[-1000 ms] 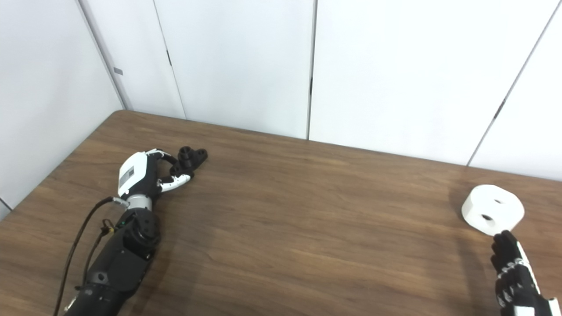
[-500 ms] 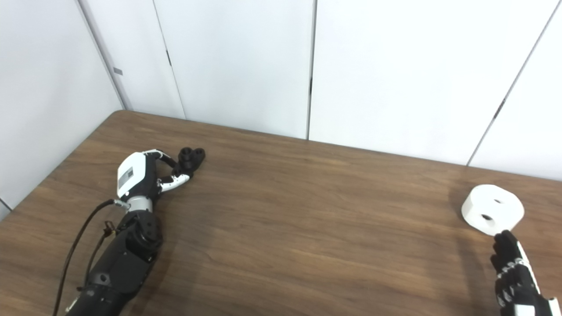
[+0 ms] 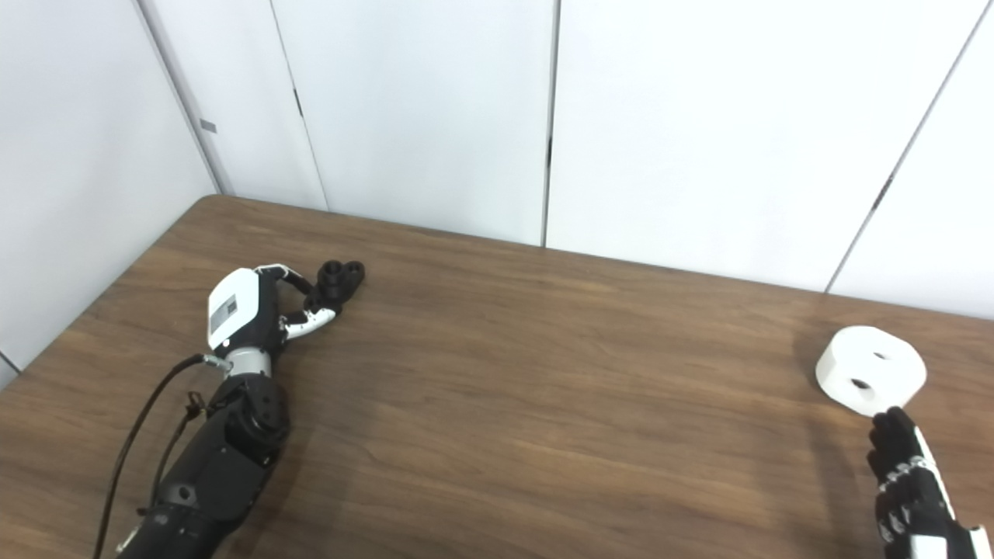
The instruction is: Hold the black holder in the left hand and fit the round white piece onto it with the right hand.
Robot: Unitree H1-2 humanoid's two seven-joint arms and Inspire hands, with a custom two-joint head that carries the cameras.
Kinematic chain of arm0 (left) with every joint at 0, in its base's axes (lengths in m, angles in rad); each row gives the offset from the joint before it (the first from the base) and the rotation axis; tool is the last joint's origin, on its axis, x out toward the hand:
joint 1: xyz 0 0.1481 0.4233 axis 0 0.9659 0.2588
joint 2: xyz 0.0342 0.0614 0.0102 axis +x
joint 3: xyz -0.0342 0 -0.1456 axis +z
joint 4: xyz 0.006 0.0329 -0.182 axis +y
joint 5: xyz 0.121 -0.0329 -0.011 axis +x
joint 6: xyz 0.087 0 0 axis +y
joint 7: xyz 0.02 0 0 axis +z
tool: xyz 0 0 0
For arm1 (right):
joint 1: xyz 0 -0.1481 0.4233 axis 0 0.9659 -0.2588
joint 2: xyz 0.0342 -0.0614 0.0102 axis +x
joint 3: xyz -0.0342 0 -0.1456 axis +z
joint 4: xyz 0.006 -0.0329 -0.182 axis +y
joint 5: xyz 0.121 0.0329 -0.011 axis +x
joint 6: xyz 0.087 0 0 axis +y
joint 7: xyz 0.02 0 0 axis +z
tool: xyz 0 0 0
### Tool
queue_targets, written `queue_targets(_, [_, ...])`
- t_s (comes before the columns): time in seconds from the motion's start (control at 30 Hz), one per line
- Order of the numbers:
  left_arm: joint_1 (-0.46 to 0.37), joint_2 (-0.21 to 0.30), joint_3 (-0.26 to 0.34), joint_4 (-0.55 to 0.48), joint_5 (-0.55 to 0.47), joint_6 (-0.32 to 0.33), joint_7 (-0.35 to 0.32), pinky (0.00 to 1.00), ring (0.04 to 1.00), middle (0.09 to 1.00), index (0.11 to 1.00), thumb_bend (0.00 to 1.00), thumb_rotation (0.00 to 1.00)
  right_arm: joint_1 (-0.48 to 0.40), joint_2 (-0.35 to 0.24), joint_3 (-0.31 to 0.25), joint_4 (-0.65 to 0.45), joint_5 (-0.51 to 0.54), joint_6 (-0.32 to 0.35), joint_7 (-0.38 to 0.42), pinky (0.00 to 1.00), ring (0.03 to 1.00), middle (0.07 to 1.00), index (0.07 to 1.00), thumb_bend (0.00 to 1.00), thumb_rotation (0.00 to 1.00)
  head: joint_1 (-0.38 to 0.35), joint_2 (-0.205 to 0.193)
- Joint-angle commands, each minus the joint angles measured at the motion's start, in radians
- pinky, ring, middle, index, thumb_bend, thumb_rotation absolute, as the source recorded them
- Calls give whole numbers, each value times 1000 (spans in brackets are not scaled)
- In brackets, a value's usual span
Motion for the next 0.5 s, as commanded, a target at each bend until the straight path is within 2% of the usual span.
queue_targets(0.0, [12,13,-12,-52,10,9,-32,833,873,778,486,517,42,55,27,9,71,11,-4,3,1000,976,950,944,664,927,1,2])
queue_targets(0.47, [131,-7,-27,-274,10,69,-142,790,877,791,487,517,47,57,34,19,48,-9,17,-6,1000,983,958,950,658,932,-6,5])
